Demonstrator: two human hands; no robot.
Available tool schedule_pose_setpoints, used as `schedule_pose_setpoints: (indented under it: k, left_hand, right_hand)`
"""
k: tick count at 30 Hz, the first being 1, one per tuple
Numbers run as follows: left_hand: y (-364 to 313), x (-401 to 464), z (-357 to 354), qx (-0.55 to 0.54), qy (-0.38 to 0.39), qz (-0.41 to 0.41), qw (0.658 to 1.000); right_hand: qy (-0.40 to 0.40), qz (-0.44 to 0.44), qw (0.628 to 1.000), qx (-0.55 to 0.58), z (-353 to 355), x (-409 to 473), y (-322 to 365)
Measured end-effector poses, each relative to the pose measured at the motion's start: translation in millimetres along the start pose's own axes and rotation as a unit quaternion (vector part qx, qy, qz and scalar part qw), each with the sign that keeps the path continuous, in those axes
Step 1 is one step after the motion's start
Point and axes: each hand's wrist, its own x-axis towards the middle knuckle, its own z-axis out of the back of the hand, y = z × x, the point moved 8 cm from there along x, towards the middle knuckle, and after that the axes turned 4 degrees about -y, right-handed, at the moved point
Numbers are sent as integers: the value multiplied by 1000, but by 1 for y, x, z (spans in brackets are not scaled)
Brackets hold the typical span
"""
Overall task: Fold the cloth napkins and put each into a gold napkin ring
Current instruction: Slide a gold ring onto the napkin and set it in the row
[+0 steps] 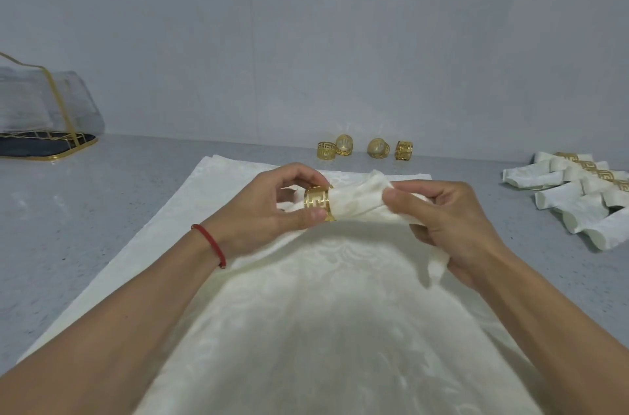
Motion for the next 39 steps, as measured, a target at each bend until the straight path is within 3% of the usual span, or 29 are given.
schedule_pose_setpoints:
  k: [2,3,5,6,7,12,17,23,28,31,34,39]
  left_hand:
    - [-2,1,-4,-8,-9,-1,1000]
    - [-2,2,-4,4,-21,-5,1000]
    - [1,3,-1,41,-38,-6,998]
    - [2,3,0,45,-42,-3,998]
    - [4,3,1,41,-43,1,998]
    - [0,1,-2,-28,-23,1,999]
    - [-6,-3,-9,-90,-3,5,996]
    - [2,-1,-8,-89,0,13,996]
    - [5,-2,-11,-102,6,57,993]
    - [-2,4,-11,-35,53,67,996]
    - [-11,10,-7,-9,100,78,992]
    - [-29,13,7,-52,80,136,986]
  right_hand:
    - [34,39,995,-83,-8,-5,6]
    - [45,93,977,-186,-11,-7,11]
    - [45,173,904,-388,-18,-9,13]
    - [41,187,882,-430,-19,-10,14]
    - [45,190,879,-434,-20,-11,15]
    - [98,142,949,-262,-29,-10,5]
    - [39,66,983,-165,-21,-5,3]
    - [52,24,987,-149,-26,-5,-6]
    - [113,15,991,-71,-35,-13,-1]
    - [106,50,987,-112,-36,-14,2]
    - [97,22,987,-130,-31,-12,-2]
    - [228,-45,944,-236,-18,-20,-5]
